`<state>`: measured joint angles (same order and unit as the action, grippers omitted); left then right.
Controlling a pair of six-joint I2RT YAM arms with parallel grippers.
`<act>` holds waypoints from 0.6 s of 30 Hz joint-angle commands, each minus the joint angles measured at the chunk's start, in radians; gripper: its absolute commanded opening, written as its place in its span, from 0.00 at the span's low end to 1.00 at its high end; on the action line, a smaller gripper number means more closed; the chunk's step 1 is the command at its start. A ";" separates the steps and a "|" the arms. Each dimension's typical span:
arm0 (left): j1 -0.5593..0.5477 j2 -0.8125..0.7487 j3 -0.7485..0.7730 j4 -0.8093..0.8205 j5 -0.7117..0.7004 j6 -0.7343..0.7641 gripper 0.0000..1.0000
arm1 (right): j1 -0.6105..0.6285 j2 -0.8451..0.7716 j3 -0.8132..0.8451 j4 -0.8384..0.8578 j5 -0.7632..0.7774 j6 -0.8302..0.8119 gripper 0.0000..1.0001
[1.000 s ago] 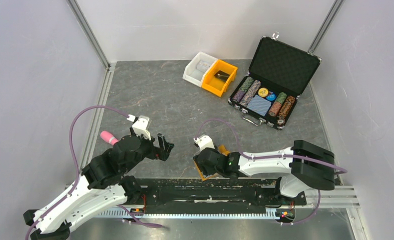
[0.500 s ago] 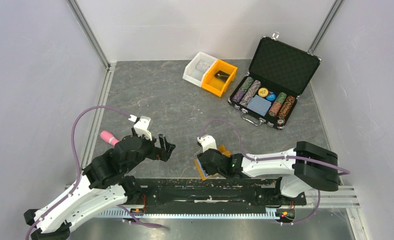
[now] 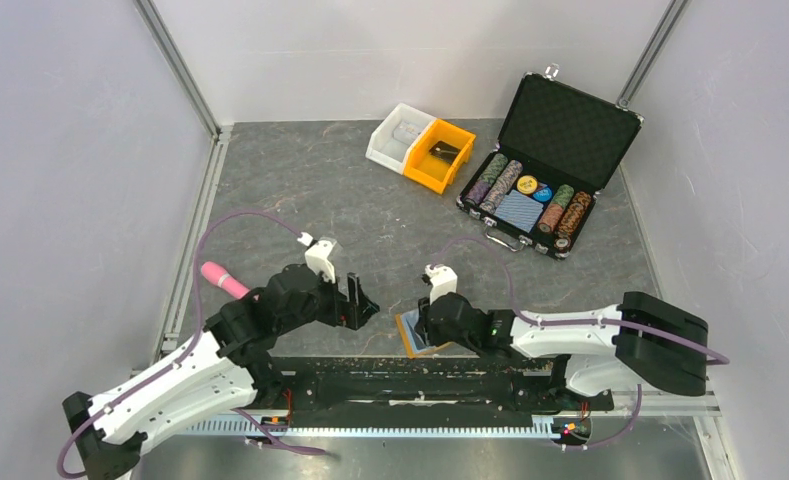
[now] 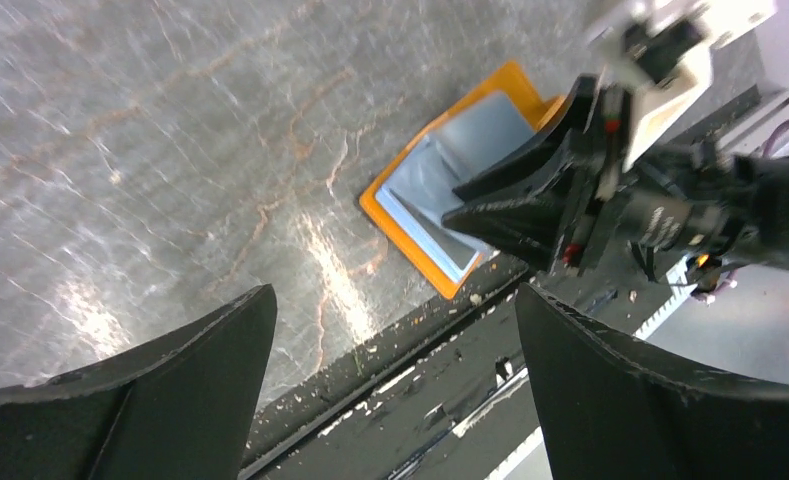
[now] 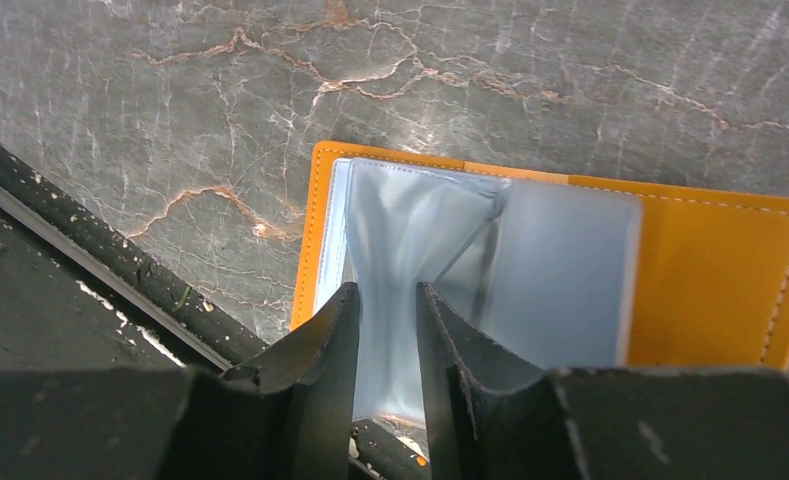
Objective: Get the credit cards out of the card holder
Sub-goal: Remove the credit card from the card holder.
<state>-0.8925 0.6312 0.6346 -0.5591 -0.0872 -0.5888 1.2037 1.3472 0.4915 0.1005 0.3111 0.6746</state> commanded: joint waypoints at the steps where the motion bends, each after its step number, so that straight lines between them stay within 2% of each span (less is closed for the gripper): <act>1: 0.001 0.027 -0.078 0.124 0.094 -0.116 0.94 | -0.024 -0.066 -0.056 0.100 -0.022 0.039 0.24; 7: 0.000 0.085 -0.142 0.202 0.158 -0.159 0.92 | -0.052 -0.121 -0.128 0.174 -0.050 0.056 0.00; 14: 0.000 0.163 -0.191 0.277 0.178 -0.184 0.89 | -0.070 -0.175 -0.188 0.246 -0.073 0.088 0.00; 18: 0.000 0.218 -0.228 0.358 0.217 -0.201 0.81 | -0.086 -0.210 -0.228 0.288 -0.085 0.107 0.00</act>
<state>-0.8925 0.8085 0.4339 -0.3260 0.0776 -0.7395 1.1332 1.1805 0.2962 0.2970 0.2363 0.7490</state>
